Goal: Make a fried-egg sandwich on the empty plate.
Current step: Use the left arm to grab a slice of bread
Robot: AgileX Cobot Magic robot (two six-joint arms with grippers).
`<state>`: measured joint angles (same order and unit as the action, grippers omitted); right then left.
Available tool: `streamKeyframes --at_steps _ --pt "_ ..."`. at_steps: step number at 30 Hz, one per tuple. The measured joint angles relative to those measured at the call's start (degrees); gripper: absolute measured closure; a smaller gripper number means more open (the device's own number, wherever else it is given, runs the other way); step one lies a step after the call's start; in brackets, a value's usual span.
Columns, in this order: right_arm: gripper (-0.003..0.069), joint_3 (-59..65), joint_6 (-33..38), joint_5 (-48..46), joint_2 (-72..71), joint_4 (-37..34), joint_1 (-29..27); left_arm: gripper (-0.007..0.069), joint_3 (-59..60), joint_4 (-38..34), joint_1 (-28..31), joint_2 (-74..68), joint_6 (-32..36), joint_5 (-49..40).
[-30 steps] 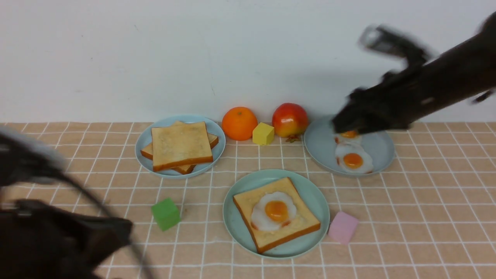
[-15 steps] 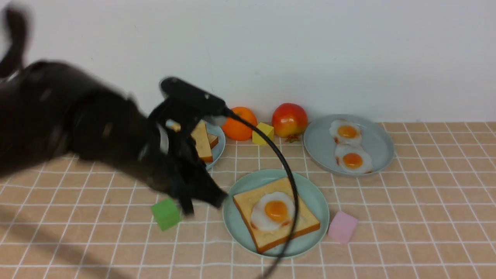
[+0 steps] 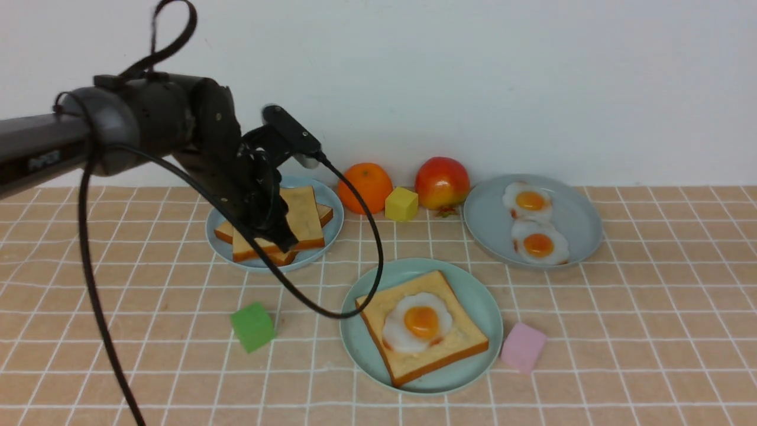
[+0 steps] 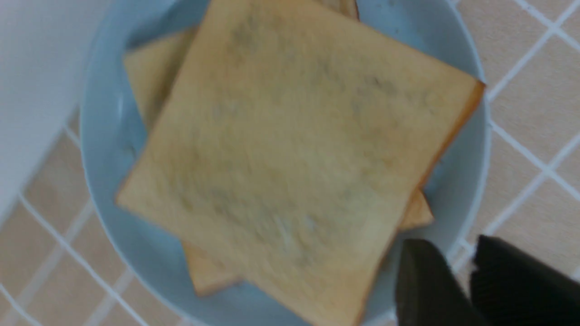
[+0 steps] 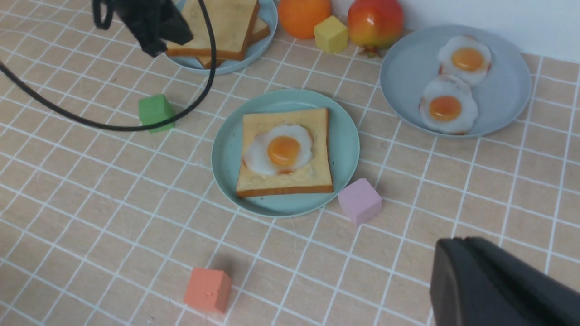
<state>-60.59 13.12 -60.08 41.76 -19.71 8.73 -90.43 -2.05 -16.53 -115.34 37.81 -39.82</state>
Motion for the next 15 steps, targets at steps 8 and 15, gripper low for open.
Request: streamKeyframes --at_steps 8,15 --pt "0.0657 0.07 0.00 0.81 0.00 0.00 0.00 0.0217 -0.43 0.93 0.00 -3.95 8.43 2.14" --pt "0.0654 0.07 0.00 0.81 0.00 -0.23 0.00 0.0249 -0.43 1.51 0.00 -6.00 8.55 5.80"
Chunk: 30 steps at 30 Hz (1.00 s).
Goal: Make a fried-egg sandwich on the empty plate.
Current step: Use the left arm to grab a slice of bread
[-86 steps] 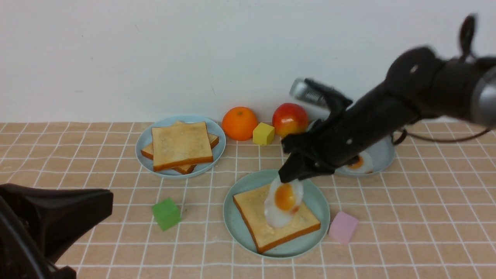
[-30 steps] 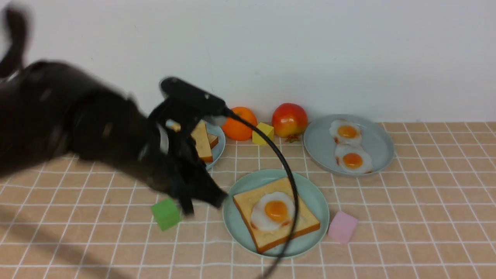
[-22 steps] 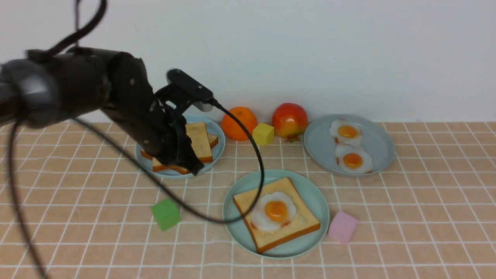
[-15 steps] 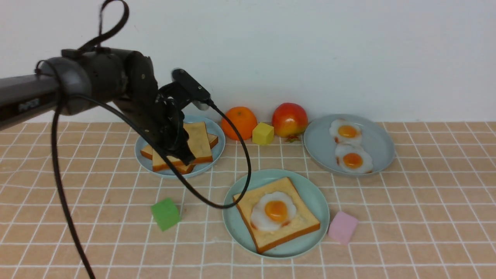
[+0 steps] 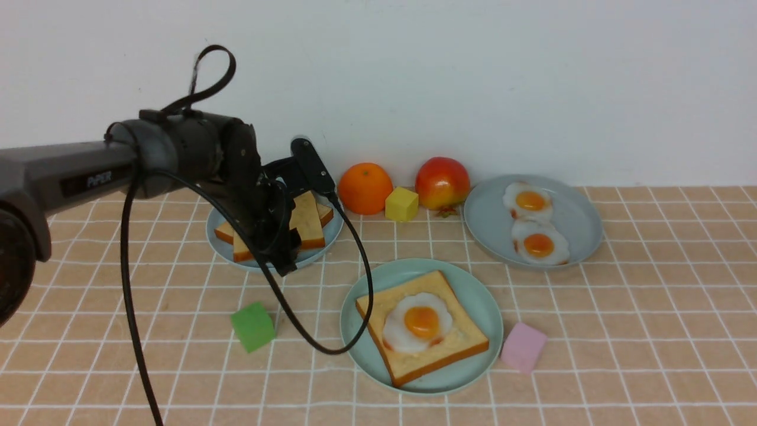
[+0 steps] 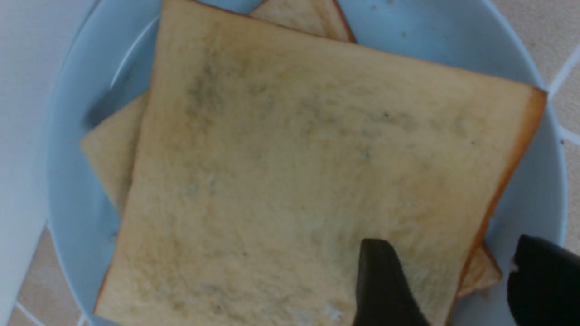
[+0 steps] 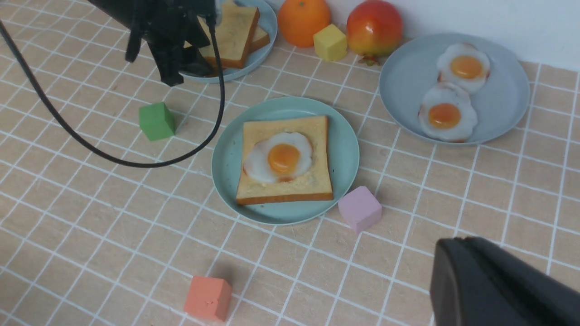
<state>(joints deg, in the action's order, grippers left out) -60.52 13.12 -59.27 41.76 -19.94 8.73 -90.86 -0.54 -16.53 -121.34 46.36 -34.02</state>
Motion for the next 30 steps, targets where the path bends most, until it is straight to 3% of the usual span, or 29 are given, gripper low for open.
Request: streamKeyframes --at_steps 13,22,24,30 --pt "0.0652 0.00 0.00 -0.05 0.00 0.00 0.00 0.0481 0.00 0.54 0.00 0.00 0.00 1.96" --pt "0.0644 0.00 0.00 -0.35 0.00 -0.26 0.00 0.0570 0.00 0.54 0.00 0.00 0.00 2.31" --pt "0.0643 0.00 0.00 -0.40 0.00 -0.84 0.00 0.0623 0.00 0.84 0.00 0.05 -0.04 2.31" --pt "0.0639 0.00 0.00 -0.40 0.00 -1.51 0.00 0.0638 -0.17 0.84 -0.10 1.35 -2.75 1.70"
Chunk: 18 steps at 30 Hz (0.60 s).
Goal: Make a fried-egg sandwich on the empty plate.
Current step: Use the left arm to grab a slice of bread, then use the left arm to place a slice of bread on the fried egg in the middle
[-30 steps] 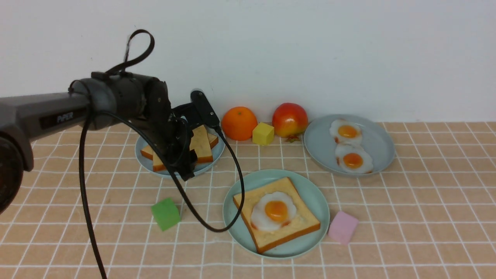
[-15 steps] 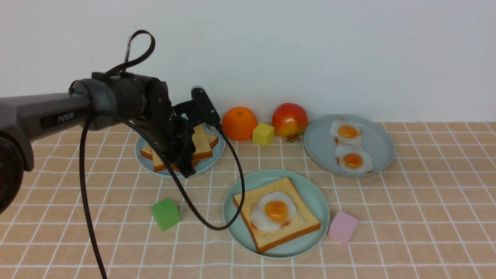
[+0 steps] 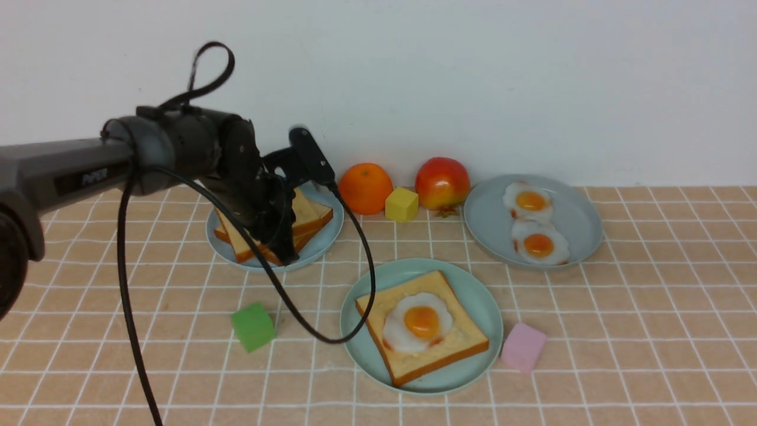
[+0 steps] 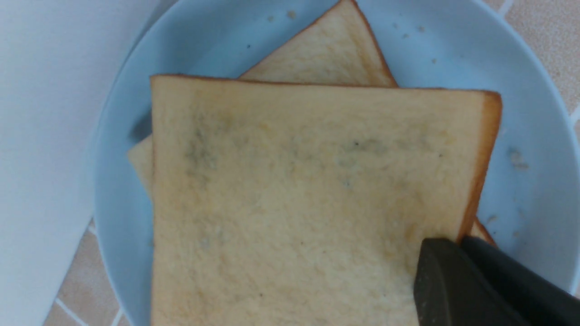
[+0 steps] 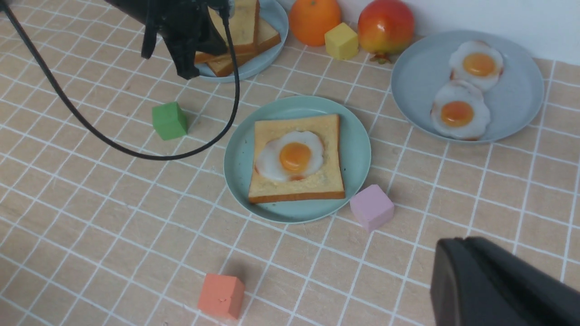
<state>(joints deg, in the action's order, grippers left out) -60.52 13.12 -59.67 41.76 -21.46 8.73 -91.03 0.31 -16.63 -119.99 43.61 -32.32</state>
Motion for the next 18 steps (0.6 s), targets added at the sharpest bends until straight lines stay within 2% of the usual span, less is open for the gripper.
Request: streamKeyframes --at_steps 11,14,18 --pt "0.0627 0.00 1.53 -0.02 0.00 -0.62 0.00 0.0638 -0.47 -0.31 -0.31 7.51 -6.63 -5.88" --pt "0.0627 0.00 1.53 -0.19 0.00 -0.28 0.00 0.0638 -0.47 -0.31 -2.15 10.45 -9.94 -9.22" --pt "0.0625 0.00 1.53 -1.60 -0.28 0.92 0.00 0.0638 -0.47 0.57 -11.37 13.82 -16.63 -14.90"
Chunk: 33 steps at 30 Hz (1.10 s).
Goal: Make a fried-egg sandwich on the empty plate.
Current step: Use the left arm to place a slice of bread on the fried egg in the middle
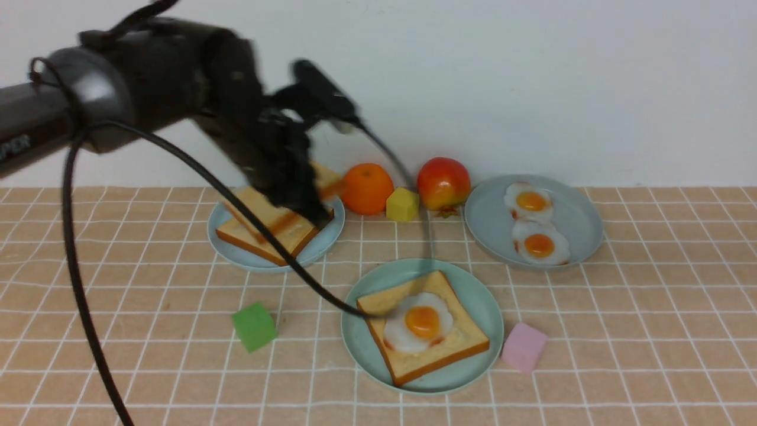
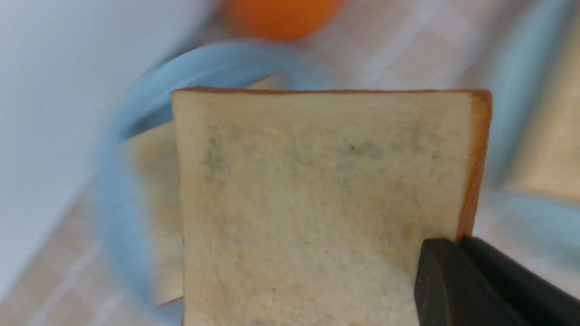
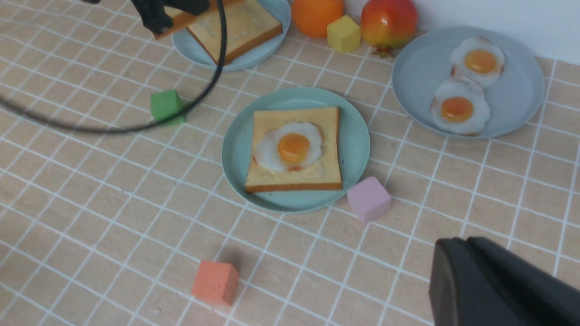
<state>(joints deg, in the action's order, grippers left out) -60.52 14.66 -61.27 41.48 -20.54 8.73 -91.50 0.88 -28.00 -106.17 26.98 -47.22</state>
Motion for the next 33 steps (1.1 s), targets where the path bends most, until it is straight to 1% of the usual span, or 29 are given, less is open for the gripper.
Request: streamKeyframes --at_steps 1,2,3,4,6,10,13,17,27,30,33 --pt "0.0625 0.00 0.00 -0.36 -0.40 0.24 0.00 0.0638 0.00 0.17 -2.79 0.14 -1.64 -1.03" --pt "0.0625 0.00 0.00 -0.43 -0.48 0.32 0.00 0.0638 0.00 0.19 -3.37 0.14 -1.64 -1.21" --pt "0.0625 0.00 0.00 -1.06 -1.49 0.74 0.00 0.0638 0.00 0.55 -7.89 0.07 -4.27 -2.46" --pt "0.0625 0.00 0.00 -1.06 -1.49 0.74 0.00 0.0638 0.00 0.70 -9.00 -0.05 -4.51 -2.69" --pt "0.0624 0.00 0.00 -1.47 -3.53 1.37 0.00 0.0638 0.00 1.81 -14.49 -0.77 -6.37 -3.50" --pt "0.0620 0.00 0.00 -1.72 -7.71 2.66 0.00 0.0638 0.00 5.53 -20.37 -2.99 -8.45 -3.56" --pt "0.0620 0.00 0.00 -1.96 -10.48 3.23 0.00 0.0638 0.00 6.74 -21.60 -4.90 -9.20 -3.49" --pt "0.0619 0.00 0.00 -2.24 -12.30 3.37 0.00 0.0638 0.00 6.74 -21.60 -6.74 -9.62 -3.14" --pt "0.0617 0.80 0.00 -2.55 -12.36 3.45 0.00 0.0638 0.00 7.33 -21.60 -8.54 -11.71 -2.17" --pt "0.0617 0.80 0.00 -2.55 -12.36 3.45 0.00 0.0622 0.00 7.82 -21.60 -9.25 -11.71 -1.98" --pt "0.0617 0.80 0.00 -2.60 -12.36 3.45 0.00 0.0589 0.00 7.94 -21.60 -9.39 -11.71 -1.97"
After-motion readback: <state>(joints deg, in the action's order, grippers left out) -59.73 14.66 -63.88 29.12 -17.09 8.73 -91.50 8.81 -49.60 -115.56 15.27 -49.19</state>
